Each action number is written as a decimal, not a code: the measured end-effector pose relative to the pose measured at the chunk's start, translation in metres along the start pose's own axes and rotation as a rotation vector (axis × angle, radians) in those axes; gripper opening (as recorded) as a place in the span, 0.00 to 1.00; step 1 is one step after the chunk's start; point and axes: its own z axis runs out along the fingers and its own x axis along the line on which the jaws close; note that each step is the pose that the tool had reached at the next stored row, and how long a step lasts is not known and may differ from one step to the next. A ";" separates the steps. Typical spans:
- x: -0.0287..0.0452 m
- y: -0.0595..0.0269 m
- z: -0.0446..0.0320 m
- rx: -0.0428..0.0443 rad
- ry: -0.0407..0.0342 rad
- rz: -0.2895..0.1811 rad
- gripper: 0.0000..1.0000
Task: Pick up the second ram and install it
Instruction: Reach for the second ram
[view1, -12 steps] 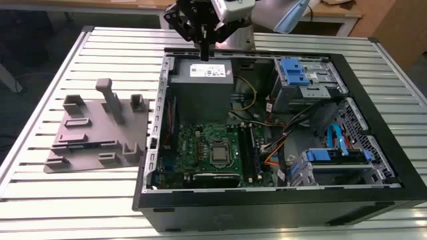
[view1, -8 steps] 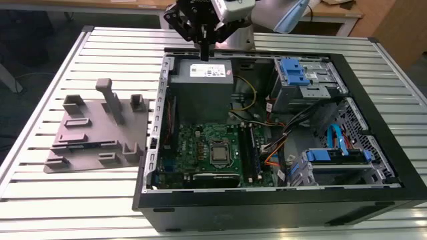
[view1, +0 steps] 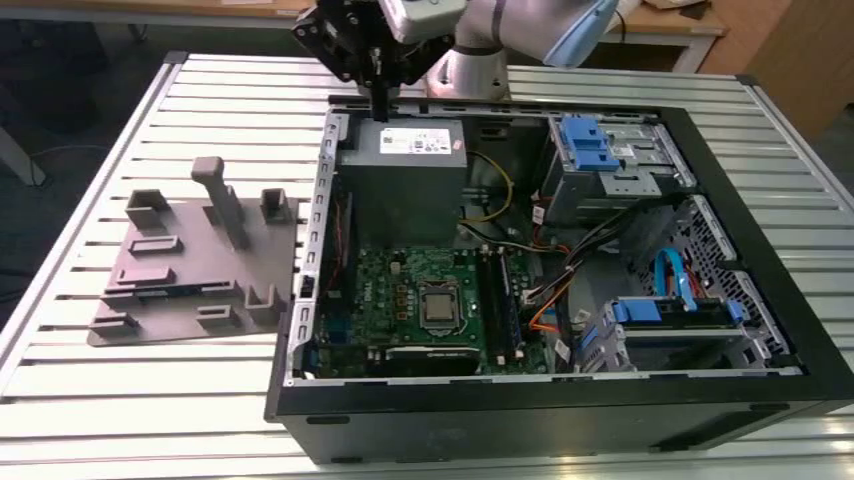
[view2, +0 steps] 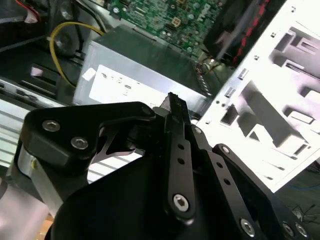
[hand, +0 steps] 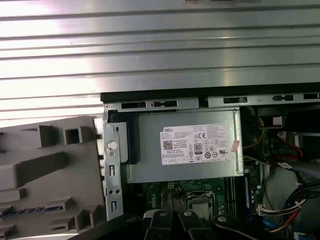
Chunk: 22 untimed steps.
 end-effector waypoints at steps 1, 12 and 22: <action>0.0045 -0.0003 -0.0001 0.0000 -0.0002 0.000 0.11; 0.0530 -0.0040 -0.0014 -0.0001 -0.0014 0.000 0.11; 0.0851 -0.0065 -0.0015 -0.0003 -0.0014 0.000 0.11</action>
